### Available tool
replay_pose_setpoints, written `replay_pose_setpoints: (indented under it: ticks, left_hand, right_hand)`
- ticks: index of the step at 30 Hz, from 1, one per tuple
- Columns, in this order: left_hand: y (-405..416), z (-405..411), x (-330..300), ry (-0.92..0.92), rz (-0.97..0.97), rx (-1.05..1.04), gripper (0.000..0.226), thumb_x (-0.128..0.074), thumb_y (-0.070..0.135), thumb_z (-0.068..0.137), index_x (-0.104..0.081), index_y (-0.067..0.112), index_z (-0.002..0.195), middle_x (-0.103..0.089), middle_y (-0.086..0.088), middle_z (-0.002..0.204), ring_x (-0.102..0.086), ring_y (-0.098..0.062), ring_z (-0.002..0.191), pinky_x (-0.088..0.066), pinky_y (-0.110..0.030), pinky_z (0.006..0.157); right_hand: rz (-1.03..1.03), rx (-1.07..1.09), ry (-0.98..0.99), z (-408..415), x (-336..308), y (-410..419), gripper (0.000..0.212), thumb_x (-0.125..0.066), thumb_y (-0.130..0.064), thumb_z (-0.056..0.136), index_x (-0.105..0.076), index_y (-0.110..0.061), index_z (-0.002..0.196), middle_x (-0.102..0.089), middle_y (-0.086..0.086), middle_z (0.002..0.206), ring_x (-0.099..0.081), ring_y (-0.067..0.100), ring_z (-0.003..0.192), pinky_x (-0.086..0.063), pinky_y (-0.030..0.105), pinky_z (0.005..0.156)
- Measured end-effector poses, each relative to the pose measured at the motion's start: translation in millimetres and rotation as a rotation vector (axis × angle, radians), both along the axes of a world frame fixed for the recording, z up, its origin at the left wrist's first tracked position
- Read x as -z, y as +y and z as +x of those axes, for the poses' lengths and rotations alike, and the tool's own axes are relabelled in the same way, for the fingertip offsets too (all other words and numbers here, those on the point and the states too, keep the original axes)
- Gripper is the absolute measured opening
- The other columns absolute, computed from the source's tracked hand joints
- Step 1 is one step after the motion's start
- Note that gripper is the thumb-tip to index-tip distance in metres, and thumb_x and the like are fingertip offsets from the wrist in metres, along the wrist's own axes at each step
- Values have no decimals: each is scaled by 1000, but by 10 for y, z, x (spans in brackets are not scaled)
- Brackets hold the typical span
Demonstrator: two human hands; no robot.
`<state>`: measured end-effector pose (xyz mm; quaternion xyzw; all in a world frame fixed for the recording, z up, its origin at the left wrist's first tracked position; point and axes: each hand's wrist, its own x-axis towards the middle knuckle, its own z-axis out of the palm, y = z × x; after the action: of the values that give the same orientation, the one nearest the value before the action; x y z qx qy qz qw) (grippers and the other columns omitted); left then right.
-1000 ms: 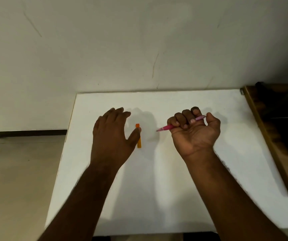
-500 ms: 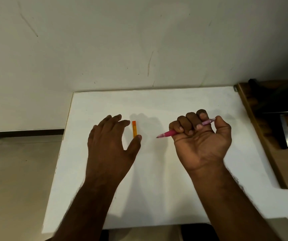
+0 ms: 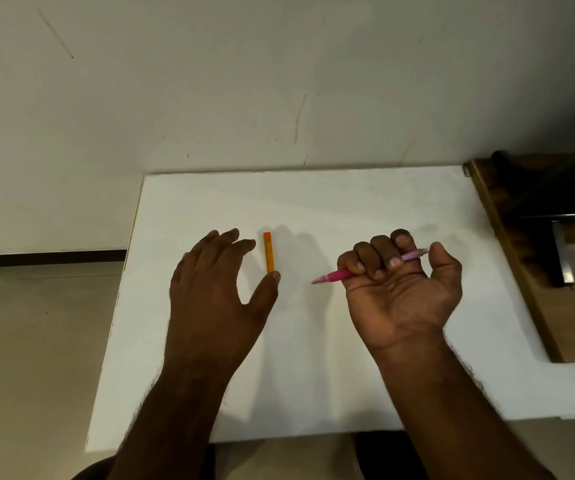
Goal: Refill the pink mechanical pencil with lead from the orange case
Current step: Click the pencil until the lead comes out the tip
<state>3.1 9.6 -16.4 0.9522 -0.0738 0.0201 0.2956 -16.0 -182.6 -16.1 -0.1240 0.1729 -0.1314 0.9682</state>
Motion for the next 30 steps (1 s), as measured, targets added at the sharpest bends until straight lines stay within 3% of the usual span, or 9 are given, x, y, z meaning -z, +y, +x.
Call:
replay_pose_setpoints:
  ticks: [4,10,17,30]
  left_hand:
    - [-18,-9,-26,11,-7,19,57,-57,56,84,-61,21,130,-53,3,146,-38,-19,144,-33,-53,114]
    - [-56,66,-106,24,-24,43,54,-62,54,86,-59,26,132,-49,6,149,-35,-17,145,-30,-51,117]
    - [-84,172,-213,-23,-59,68,56,-61,55,83,-61,24,129,-52,4,146,-40,-20,142,-38,-54,110]
    - [5,288,-161,0,-34,34,71,-58,60,81,-47,27,143,-33,10,160,-18,-12,152,-26,-45,121]
  right_hand:
    - [-3,16,-7,83,-62,-3,40,-36,-42,91,-53,-13,70,-37,-2,58,-30,15,52,-33,29,56]
    - [11,-33,-40,245,-135,-4,45,-26,-40,98,-51,-14,71,-35,-3,58,-27,15,53,-32,29,57]
    - [-5,-53,-53,249,-158,-67,46,-26,-40,99,-51,-14,71,-35,-3,59,-29,15,53,-34,29,57]
    - [8,11,-8,381,-114,-123,46,-26,-41,98,-50,-13,71,-34,-2,59,-28,16,51,-33,29,57]
